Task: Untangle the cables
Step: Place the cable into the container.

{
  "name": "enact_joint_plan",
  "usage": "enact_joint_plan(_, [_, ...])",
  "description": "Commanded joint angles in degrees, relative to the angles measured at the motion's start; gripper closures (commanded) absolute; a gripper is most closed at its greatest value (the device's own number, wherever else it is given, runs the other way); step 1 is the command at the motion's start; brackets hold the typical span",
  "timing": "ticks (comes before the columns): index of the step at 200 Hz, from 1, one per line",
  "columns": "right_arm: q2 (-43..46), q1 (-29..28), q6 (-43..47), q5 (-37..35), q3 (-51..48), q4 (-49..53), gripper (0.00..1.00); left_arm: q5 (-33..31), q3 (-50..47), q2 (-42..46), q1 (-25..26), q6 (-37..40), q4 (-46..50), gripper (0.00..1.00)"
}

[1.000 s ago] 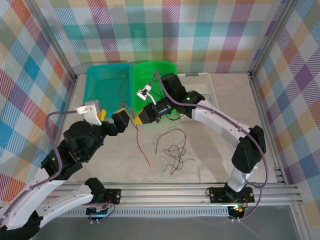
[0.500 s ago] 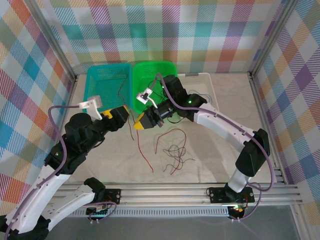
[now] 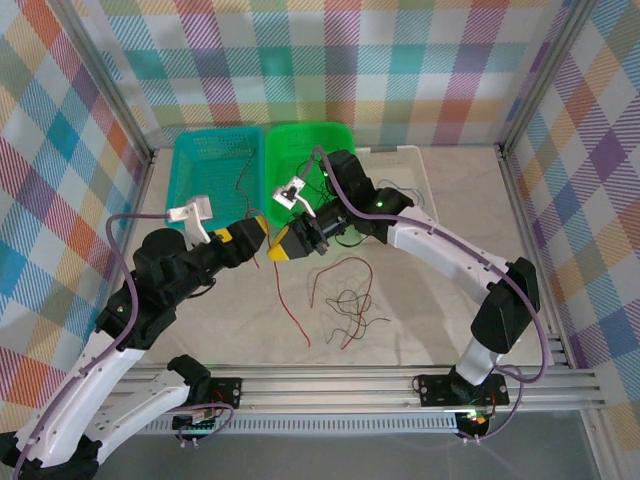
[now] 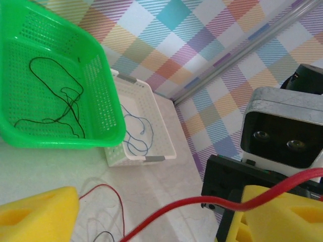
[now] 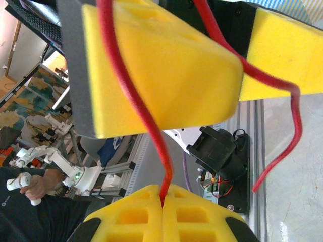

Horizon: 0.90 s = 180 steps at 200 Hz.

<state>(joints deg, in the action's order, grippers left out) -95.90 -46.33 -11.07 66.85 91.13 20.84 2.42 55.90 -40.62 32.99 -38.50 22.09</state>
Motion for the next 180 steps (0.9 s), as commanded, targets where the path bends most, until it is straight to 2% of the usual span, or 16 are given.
enact_joint_plan(1, [-0.62,-0.52,1.24,2.65,-0.24,-1.14,1.00,2.73,-0.97,0.54,-0.56,-0.73,-2.34,0.24])
enact_joint_plan(16, [-0.30,-0.43,1.27,2.89,-0.40,-1.21,1.00,2.55,-1.27,0.80,-0.65,-0.87,-2.66,0.31])
enact_joint_plan(34, [0.09,-0.34,1.09,2.99,-0.78,-1.30,1.00,2.21,-1.58,1.20,-0.74,-1.00,-2.92,0.45])
enact_joint_plan(74, [-0.16,-0.30,0.24,3.68,-1.36,-1.90,1.00,2.02,-2.58,1.69,-0.83,-1.26,-4.24,0.65])
enact_joint_plan(121, [0.67,0.23,-0.33,3.08,-3.01,-2.54,1.00,1.14,-3.29,2.72,-1.09,-0.88,-4.22,1.00])
enact_joint_plan(162, [3.37,2.30,-1.86,-2.09,-5.74,-3.48,1.00,-3.16,-3.29,3.47,-1.35,1.28,-0.95,1.00])
enact_joint_plan(170, [4.43,3.21,-2.74,-4.49,-6.84,-4.12,0.89,-5.45,-3.12,2.91,-1.43,1.90,0.92,1.00])
enact_joint_plan(180, [6.07,4.46,-3.94,-6.51,-8.73,-5.63,0.83,-8.05,-3.38,1.92,-2.05,2.35,2.49,1.00])
